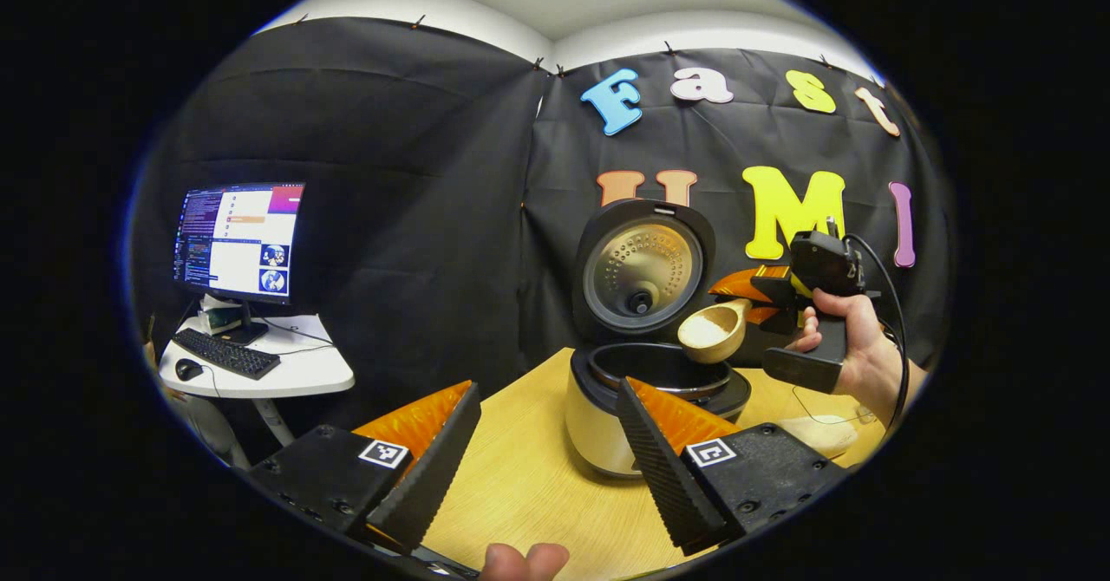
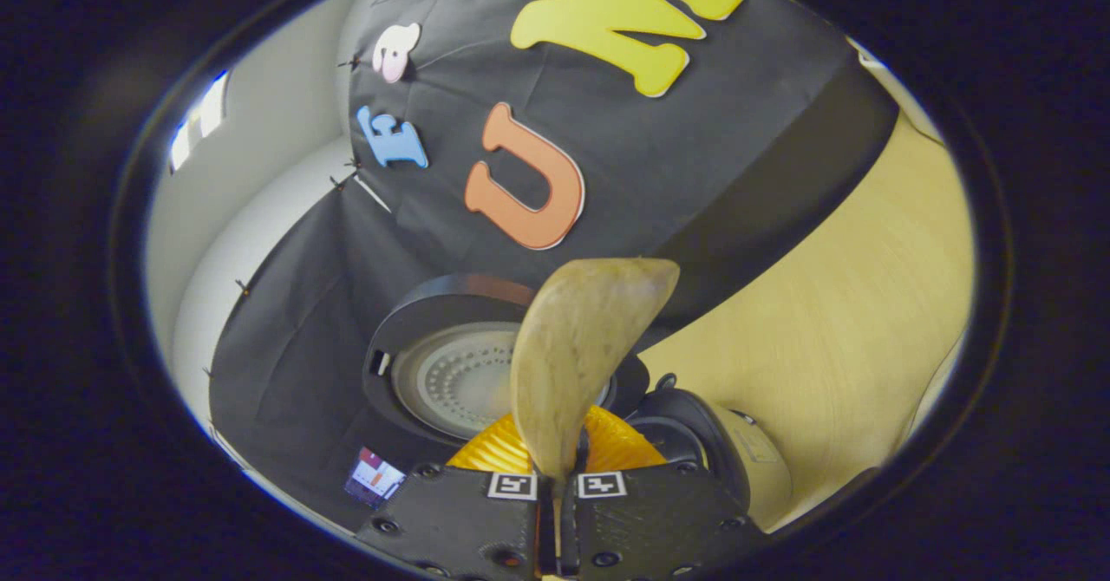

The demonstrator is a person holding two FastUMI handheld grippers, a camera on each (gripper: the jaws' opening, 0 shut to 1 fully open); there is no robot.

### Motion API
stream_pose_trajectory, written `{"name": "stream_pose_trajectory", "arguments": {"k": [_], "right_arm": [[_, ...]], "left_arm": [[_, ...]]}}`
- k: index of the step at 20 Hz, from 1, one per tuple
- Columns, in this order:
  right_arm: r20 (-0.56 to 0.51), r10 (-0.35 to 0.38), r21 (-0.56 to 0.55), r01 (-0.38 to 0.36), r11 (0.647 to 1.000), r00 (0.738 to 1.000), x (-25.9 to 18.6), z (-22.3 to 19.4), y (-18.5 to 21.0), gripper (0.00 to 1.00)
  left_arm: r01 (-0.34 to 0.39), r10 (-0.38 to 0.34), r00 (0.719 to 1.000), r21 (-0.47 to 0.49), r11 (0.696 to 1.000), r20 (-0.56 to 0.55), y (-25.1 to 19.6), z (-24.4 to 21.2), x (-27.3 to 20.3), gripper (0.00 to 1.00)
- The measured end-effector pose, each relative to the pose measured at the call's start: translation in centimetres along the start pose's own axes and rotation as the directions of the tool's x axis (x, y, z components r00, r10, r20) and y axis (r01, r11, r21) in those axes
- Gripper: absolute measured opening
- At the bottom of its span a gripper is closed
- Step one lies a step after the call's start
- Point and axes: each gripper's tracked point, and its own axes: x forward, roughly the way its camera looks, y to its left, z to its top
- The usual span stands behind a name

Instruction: Close the left gripper, press the button to open the rice cooker; take a wooden spoon from the chopstick holder with the right hand, scoop a spoonful of rice and pour it into the rice cooker, then put the wooden spoon back into the chopstick holder.

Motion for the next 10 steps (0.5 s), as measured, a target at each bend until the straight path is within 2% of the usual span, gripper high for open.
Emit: {"name": "stream_pose_trajectory", "arguments": {"k": [4, 7, 10], "right_arm": [[0.01, -0.043, -0.147, 0.044, 0.988, 0.999, 0.7, -1.1, -0.1, 0.02], [0.019, -0.056, -0.284, 0.06, 0.957, 0.998, 1.1, -1.5, -0.1, 0.02], [0.029, -0.069, -0.37, 0.075, 0.926, 0.997, 1.0, -1.6, -0.1, 0.02]], "left_arm": [[-0.003, 0.003, 1.0, -0.01, 1.0, 0.017, 0.1, 1.0, 0.2, 1.0], [-0.016, 0.016, 1.0, 0.008, 1.0, 0.014, 0.7, 1.3, 0.4, 1.0], [-0.035, 0.035, 0.999, -0.009, 0.999, 0.028, 1.6, 1.8, 0.3, 1.0]]}}
